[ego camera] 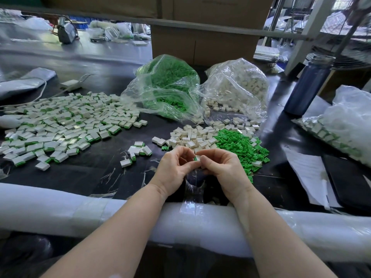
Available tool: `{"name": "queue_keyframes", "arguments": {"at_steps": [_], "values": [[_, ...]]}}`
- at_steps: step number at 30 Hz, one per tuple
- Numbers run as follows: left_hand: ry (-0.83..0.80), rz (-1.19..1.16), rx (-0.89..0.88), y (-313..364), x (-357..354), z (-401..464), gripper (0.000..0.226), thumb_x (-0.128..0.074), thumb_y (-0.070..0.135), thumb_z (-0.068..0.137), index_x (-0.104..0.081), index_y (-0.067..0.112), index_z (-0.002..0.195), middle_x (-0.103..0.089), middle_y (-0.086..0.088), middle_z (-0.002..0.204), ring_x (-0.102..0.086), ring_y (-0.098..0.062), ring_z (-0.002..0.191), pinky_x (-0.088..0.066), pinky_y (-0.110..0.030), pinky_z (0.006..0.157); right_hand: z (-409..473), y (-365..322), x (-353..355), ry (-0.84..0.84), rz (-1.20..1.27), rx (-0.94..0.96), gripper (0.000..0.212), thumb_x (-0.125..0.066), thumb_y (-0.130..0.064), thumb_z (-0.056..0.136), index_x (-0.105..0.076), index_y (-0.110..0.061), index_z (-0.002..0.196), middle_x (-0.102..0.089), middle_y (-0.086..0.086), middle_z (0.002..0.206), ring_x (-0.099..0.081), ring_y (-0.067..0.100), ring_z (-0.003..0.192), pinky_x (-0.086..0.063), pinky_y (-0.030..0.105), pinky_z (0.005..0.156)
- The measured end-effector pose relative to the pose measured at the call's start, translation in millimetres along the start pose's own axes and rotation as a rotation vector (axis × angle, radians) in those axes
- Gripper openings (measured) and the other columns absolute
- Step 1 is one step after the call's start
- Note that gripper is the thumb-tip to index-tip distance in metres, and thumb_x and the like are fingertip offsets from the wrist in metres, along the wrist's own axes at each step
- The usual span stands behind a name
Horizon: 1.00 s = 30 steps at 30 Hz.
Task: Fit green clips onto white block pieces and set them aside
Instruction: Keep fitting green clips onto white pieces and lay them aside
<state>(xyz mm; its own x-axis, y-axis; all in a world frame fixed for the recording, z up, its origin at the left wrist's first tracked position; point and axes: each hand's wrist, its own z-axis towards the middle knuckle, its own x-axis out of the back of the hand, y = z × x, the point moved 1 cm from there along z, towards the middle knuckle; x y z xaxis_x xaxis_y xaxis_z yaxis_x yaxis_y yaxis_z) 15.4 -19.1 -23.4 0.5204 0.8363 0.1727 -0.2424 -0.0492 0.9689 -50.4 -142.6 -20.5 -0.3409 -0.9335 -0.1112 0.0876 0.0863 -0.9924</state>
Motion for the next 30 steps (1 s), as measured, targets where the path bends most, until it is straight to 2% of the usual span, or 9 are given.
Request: {"name": "queue_keyframes", "arguments": {"at_steps": [3, 8, 12, 16, 19, 24, 28, 30], "values": [[-0.022, -0.077, 0.027, 1.2, 0.7, -0.5, 0.013, -0.067, 0.003, 0.081, -0.057, 0.002, 0.089, -0.058, -0.009, 0.08, -0.053, -0.022, 0.075, -0.048, -0.035, 0.076, 0.4, -0.2, 0.2, 0.009, 0.004, 0.009, 0.01, -0.06, 0.0, 0.086, -0.068, -0.006, 0.088, -0.064, -0.001, 0.059, -0.06, 0.007, 0.053, -0.052, 0.02, 0.053], [-0.021, -0.101, 0.03, 2.7, 1.0, -1.8, 0.01, -0.069, 0.007, 0.08, -0.059, 0.007, 0.083, -0.06, -0.004, 0.075, -0.054, -0.017, 0.07, -0.048, -0.028, 0.07, 1.5, 0.9, 1.1, 0.029, -0.008, 0.009, 0.009, -0.059, -0.006, 0.087, -0.067, -0.002, 0.089, -0.06, 0.002, 0.061, -0.054, 0.006, 0.052, -0.048, 0.018, 0.051], [0.051, -0.06, 0.016, 1.9, 2.3, -1.1, 0.011, -0.072, 0.011, 0.077, -0.062, 0.014, 0.075, -0.06, 0.0, 0.066, -0.051, -0.01, 0.059, -0.049, -0.024, 0.062, 1.8, 1.7, 0.4, 0.036, -0.046, 0.01, 0.015, -0.062, -0.017, 0.085, -0.068, -0.01, 0.073, -0.062, 0.001, 0.06, -0.052, 0.007, 0.052, -0.047, 0.017, 0.052], [0.079, -0.054, 0.007, 1.0, 2.9, -0.5, 0.015, -0.071, 0.007, 0.078, -0.063, 0.016, 0.07, -0.06, 0.002, 0.059, -0.051, -0.004, 0.053, -0.047, -0.017, 0.059, 2.0, 1.2, -1.3, 0.034, -0.033, 0.01, 0.022, -0.063, -0.034, 0.074, -0.067, -0.015, 0.063, -0.06, 0.002, 0.057, -0.051, 0.009, 0.049, -0.045, 0.017, 0.05], [0.053, -0.051, 0.009, 2.2, 2.3, -1.0, 0.013, -0.067, 0.005, 0.081, -0.061, 0.014, 0.073, -0.058, 0.001, 0.06, -0.05, 0.002, 0.05, -0.045, -0.011, 0.056, 2.4, 1.8, -1.7, 0.039, -0.048, 0.013, 0.026, -0.062, -0.032, 0.077, -0.066, -0.012, 0.062, -0.059, 0.001, 0.054, -0.049, 0.008, 0.047, -0.044, 0.017, 0.048], [0.022, -0.064, 0.024, 2.4, 2.0, -1.4, 0.008, -0.063, 0.007, 0.085, -0.06, 0.011, 0.079, -0.058, -0.002, 0.066, -0.052, -0.007, 0.06, -0.046, -0.013, 0.062, 3.8, 4.2, -1.3, 0.065, -0.081, 0.032, 0.026, -0.06, -0.023, 0.086, -0.063, -0.009, 0.064, -0.057, -0.001, 0.051, -0.047, 0.007, 0.044, -0.041, 0.017, 0.045], [0.006, -0.049, 0.022, 2.4, 1.8, -1.8, 0.008, -0.067, 0.008, 0.082, -0.064, 0.007, 0.089, -0.063, 0.001, 0.07, -0.056, 0.0, 0.058, -0.047, -0.013, 0.06, 3.3, 3.5, -1.2, 0.05, -0.099, 0.049, 0.027, -0.063, -0.034, 0.075, -0.065, -0.01, 0.064, -0.057, -0.001, 0.052, -0.047, 0.008, 0.045, -0.042, 0.017, 0.047], [0.036, -0.05, 0.033, 2.7, 2.1, -1.6, 0.008, -0.068, 0.005, 0.081, -0.066, 0.006, 0.089, -0.064, -0.001, 0.07, -0.058, 0.0, 0.056, -0.049, -0.014, 0.057, 2.9, 4.3, -2.0, 0.038, -0.16, 0.076, 0.03, -0.061, -0.035, 0.078, -0.065, -0.007, 0.066, -0.057, -0.001, 0.054, -0.048, 0.009, 0.047, -0.043, 0.019, 0.048]]}}
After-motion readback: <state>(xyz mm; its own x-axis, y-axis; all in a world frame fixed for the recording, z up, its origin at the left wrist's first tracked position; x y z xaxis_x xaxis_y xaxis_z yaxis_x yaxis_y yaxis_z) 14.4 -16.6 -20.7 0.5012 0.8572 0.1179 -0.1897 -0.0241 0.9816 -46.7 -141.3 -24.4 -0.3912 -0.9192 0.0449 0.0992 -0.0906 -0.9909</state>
